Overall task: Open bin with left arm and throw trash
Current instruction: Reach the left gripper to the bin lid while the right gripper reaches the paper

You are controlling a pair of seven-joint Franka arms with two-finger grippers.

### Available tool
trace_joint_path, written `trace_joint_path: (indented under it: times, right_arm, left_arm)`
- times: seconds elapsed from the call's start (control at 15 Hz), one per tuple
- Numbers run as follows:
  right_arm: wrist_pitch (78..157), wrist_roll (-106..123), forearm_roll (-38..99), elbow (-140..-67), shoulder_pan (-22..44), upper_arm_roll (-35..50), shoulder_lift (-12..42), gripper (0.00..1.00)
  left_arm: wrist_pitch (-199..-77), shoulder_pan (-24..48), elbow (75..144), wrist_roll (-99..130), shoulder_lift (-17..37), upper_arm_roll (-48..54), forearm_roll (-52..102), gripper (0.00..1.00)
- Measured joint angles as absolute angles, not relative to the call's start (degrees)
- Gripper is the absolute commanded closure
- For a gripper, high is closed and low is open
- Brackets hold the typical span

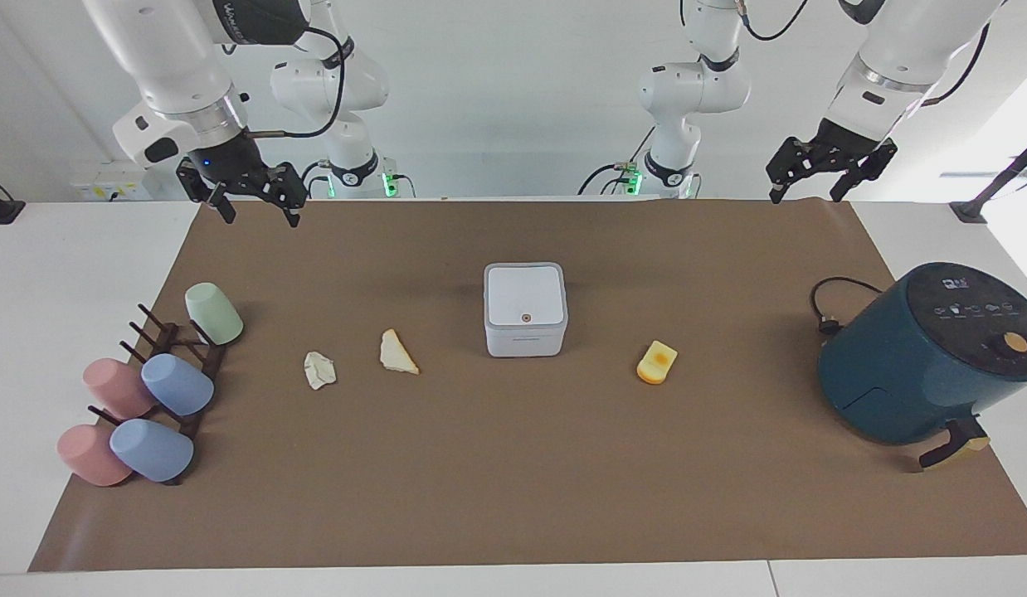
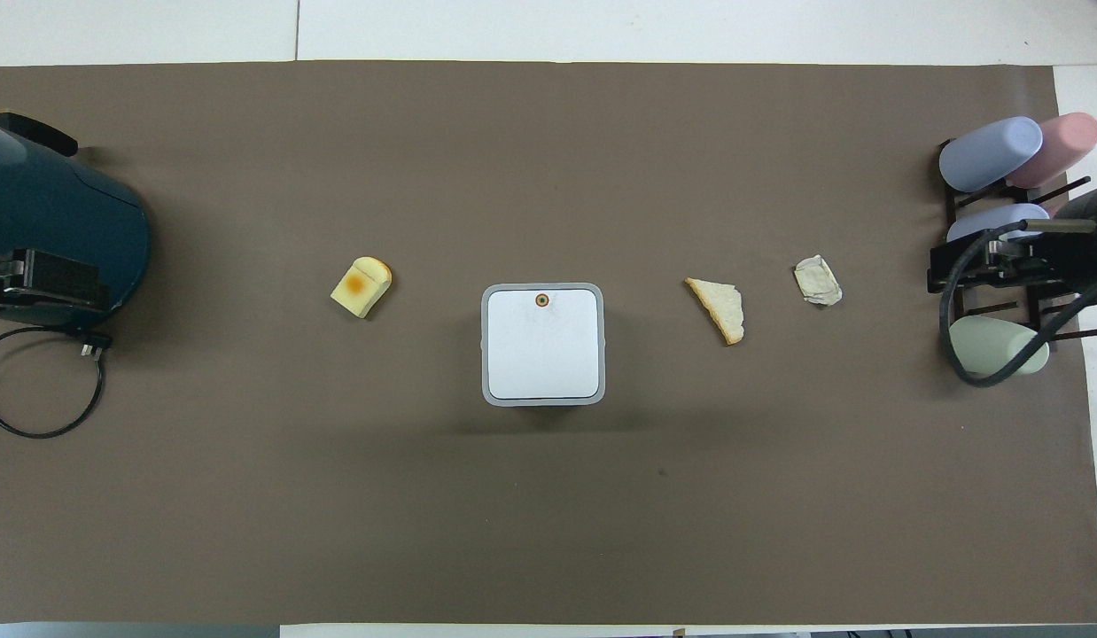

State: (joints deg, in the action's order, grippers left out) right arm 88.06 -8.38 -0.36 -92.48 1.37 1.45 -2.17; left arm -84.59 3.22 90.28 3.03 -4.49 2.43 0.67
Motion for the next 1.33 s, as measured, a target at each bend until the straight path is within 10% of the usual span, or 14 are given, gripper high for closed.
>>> trace_joint_path:
  times: [0.8,1.2,1.33]
  right_arm:
    - [88.52,-8.37,-0.35,-92.88,2.25,1.46,-2.22,0.00]
    - [104.08,-7.86,-0.35,-104.75,1.03,0.88,-3.96,0.00]
    - [109.42,-5.97,-0.35,-108.96,0.89,0.84,-3.88,0.00]
  left_arm:
    - [-85.32,3.28,90.37,3.03,-4.52,2.67,0.67,0.00]
    - [-92.07,9.24,93.28,13.37,-4.48,3.88,0.71,0.02]
    - [-96.51,15.62,95.03,19.27,-3.41,4.24,1.09,0.52]
